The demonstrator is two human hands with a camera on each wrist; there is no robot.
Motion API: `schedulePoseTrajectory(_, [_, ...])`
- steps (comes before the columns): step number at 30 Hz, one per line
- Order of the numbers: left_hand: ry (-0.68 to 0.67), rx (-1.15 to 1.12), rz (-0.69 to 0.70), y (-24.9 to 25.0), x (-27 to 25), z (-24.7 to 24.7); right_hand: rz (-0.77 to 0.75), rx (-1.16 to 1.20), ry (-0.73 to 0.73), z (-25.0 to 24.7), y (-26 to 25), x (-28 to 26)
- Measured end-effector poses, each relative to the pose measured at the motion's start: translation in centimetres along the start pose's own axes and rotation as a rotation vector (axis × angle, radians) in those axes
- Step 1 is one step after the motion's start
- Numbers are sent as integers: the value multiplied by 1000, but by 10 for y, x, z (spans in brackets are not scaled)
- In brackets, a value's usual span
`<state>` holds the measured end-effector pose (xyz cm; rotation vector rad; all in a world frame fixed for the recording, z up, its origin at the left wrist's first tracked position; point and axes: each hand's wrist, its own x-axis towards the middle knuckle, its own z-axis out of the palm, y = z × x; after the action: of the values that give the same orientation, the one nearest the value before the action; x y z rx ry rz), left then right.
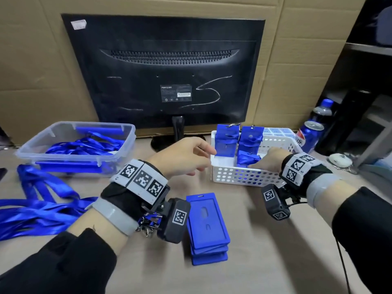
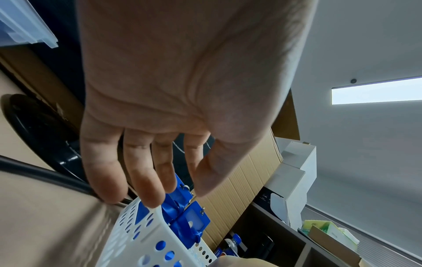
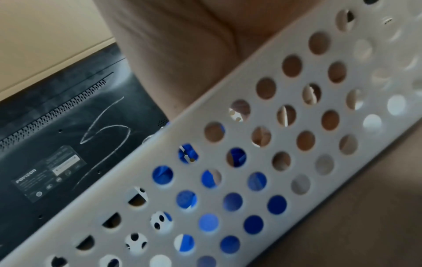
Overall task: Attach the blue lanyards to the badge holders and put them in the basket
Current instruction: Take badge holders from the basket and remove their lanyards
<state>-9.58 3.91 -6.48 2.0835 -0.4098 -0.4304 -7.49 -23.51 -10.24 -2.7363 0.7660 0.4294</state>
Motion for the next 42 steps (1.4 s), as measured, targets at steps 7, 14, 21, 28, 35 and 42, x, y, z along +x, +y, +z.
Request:
schedulePoseTrajectory(7, [11, -6, 2, 1, -3, -4, -29, -137, -49, -8, -5, -6])
schedulePoseTrajectory(14, [16, -22, 25, 7, -14, -8, -44, 44, -37, -18, -3, -15])
schedulePoseTrajectory(21, [58, -17, 68, 16, -31, -15, -250, 566, 126, -32, -12, -42])
schedulePoseTrajectory(28, [-4, -78, 182, 28, -49, -19, -677, 696, 38, -48, -57, -121])
schedulePoseTrajectory(35, [-33, -273, 277, 31, -68, -20, -896, 690, -192, -47, -68, -164])
schedulePoseTrajectory(42, [121, 49, 286, 26, -67, -31, -899, 783, 91, -53, -62, -162])
